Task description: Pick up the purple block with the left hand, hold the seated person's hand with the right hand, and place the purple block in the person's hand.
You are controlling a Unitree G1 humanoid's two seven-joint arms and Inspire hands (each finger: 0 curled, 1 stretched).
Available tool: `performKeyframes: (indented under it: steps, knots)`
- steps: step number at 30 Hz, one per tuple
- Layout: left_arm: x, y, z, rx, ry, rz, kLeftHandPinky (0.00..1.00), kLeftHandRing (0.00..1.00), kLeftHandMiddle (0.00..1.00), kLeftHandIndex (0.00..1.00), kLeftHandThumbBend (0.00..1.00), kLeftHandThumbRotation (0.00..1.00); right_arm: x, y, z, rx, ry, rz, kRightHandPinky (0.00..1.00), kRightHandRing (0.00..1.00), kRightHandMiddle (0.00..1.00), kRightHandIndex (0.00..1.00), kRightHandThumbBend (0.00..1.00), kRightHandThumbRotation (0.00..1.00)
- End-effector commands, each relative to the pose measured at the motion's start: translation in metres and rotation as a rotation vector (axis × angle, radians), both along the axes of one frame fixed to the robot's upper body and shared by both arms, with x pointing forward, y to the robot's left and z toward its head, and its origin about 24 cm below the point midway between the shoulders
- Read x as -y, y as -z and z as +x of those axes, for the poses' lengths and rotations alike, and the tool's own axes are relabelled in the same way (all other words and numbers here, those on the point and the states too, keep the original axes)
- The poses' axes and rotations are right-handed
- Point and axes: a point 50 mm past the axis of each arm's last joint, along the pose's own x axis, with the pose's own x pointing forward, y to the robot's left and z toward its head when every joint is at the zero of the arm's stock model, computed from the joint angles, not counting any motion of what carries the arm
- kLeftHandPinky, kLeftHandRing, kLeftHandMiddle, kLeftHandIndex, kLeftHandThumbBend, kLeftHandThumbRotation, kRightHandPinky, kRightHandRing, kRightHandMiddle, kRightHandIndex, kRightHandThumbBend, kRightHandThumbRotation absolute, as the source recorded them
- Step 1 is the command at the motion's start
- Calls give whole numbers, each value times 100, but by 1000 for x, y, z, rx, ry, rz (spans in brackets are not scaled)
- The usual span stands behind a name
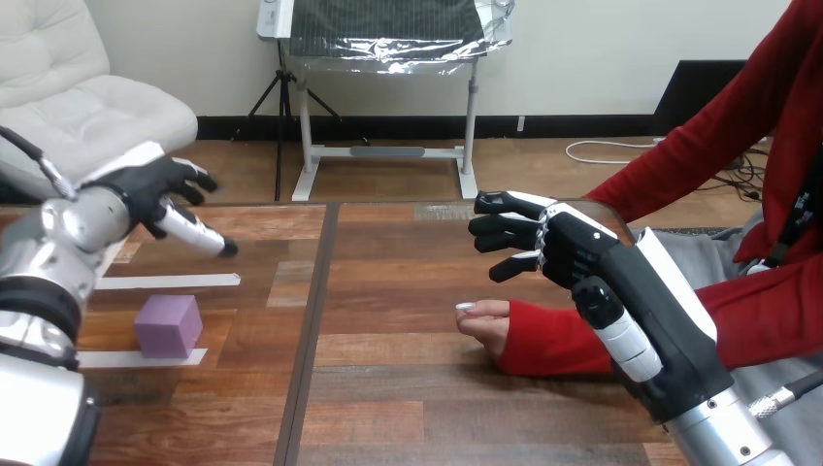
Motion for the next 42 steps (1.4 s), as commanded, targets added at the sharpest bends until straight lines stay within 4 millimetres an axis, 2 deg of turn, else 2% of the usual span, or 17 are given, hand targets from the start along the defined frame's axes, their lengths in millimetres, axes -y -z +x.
performKeyframes:
  steps: [1,8,20,29,42]
  knots:
    - [1,-30,8,122,24,-5,71,80,85,85,73,0,1,-15,4,71,1,-3,64,76,77,80,100,100]
    - [0,-34,9,141,23,20,73,81,86,85,76,0,1,-15,5,67,0,-3,63,76,77,80,100,100]
    - [1,-31,9,75,23,163,80,92,93,90,91,0,1,-15,5,64,-4,-3,64,77,78,81,100,100]
    - [5,-19,9,-59,53,342,84,93,94,90,96,0,1,-14,5,70,-2,-3,65,77,78,81,100,100]
    - [7,-5,5,-176,99,443,92,91,91,90,100,5,1,-14,5,69,0,-1,65,76,77,81,100,100]
